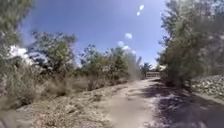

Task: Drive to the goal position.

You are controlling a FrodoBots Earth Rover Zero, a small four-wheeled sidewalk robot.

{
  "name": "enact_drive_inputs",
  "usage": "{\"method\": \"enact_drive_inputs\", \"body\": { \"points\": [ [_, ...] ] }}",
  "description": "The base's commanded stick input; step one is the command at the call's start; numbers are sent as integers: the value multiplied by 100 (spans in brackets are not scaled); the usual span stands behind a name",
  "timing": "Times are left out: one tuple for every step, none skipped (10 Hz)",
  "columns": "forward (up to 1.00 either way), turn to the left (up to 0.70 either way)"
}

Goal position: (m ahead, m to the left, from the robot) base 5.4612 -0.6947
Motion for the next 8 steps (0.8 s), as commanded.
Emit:
{"method": "enact_drive_inputs", "body": {
  "points": [
    [44, 2],
    [44, 2],
    [44, 2],
    [44, 2],
    [44, 2],
    [44, 2],
    [44, 2],
    [44, 2]
  ]
}}
